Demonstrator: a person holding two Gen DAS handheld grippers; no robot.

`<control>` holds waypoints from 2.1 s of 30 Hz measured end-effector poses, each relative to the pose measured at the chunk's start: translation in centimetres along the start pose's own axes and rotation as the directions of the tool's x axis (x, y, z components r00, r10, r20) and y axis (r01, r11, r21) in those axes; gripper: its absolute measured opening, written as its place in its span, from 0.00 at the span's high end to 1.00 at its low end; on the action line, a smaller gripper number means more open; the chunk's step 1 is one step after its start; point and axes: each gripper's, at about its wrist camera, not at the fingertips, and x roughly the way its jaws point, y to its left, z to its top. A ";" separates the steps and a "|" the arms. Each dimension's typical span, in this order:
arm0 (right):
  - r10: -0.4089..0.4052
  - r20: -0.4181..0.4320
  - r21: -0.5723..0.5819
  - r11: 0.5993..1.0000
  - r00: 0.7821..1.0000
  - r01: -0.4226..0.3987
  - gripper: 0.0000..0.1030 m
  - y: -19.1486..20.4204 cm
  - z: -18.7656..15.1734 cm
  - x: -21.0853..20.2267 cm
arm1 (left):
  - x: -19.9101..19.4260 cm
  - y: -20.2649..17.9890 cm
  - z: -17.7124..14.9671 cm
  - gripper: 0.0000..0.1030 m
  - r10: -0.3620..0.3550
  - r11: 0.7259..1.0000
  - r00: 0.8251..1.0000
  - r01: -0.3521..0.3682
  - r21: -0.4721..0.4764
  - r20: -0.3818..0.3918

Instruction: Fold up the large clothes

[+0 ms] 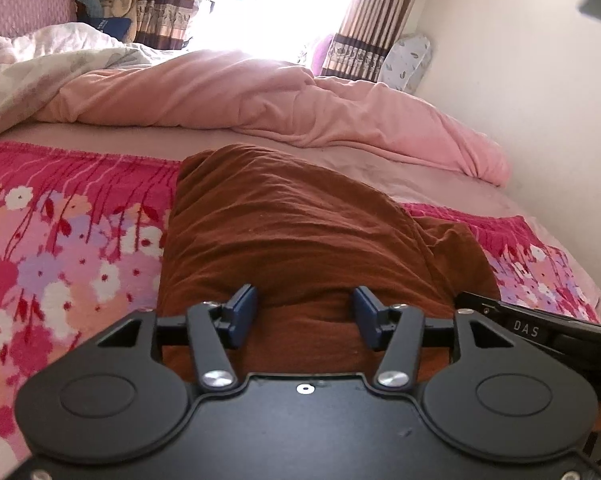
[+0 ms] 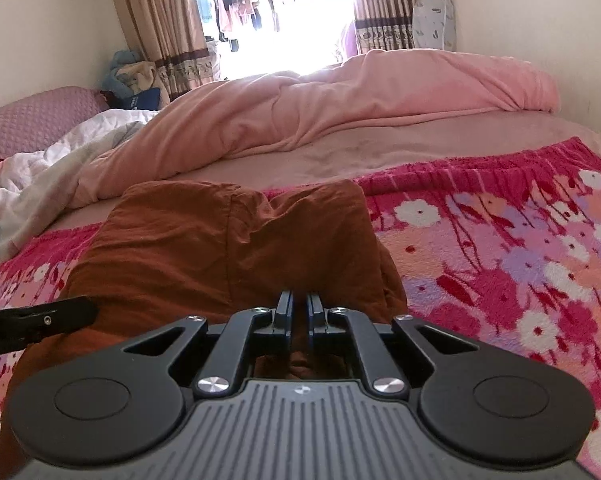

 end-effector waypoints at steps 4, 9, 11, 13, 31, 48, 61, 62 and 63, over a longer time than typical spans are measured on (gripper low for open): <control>-0.003 0.002 -0.006 1.000 1.000 0.003 0.93 0.1 0.1 -0.3 | -0.6 0.1 0.2 0.47 0.000 1.000 1.000 0.000 -0.012 0.006; 0.003 0.014 -0.004 1.000 1.000 -0.003 0.91 0.4 0.8 -2.6 | -3.6 -0.3 0.1 0.46 0.007 1.000 1.000 -0.007 0.000 0.025; 0.010 0.031 -0.009 1.000 0.999 -0.009 0.90 0.5 0.8 -4.1 | -5.2 -0.5 -0.4 0.46 0.018 1.000 0.999 -0.019 0.006 0.044; 0.010 0.054 -0.012 1.000 0.998 -0.010 0.89 0.6 0.7 -5.6 | -7.0 -0.7 -1.3 0.46 0.024 1.000 0.998 -0.024 0.011 0.063; -0.051 0.055 -0.054 0.997 0.997 0.054 0.88 -0.3 -6.3 -8.6 | -7.3 -0.9 -8.6 0.45 0.000 0.999 1.000 0.000 -0.033 -0.021; 0.006 0.110 -0.025 1.000 0.994 -0.003 0.22 0.2 -7.2 -20.2 | -21.2 -4.8 -10.9 0.37 0.117 0.992 0.993 -0.118 0.046 0.026; -0.068 0.064 -0.091 0.993 0.996 0.074 0.18 0.2 -14.6 -30.0 | -31.0 -5.4 -19.0 0.35 0.183 0.983 0.983 -0.183 0.001 -0.022; -0.070 0.063 -0.086 0.993 0.996 0.076 0.18 0.2 -14.8 -30.2 | -31.1 -5.5 -19.1 0.35 0.182 0.983 0.983 -0.182 0.001 -0.020; -0.070 0.062 -0.084 0.994 0.996 0.075 0.18 0.2 -15.0 -30.4 | -31.1 -5.7 -19.1 0.35 0.180 0.984 0.983 -0.180 0.002 -0.020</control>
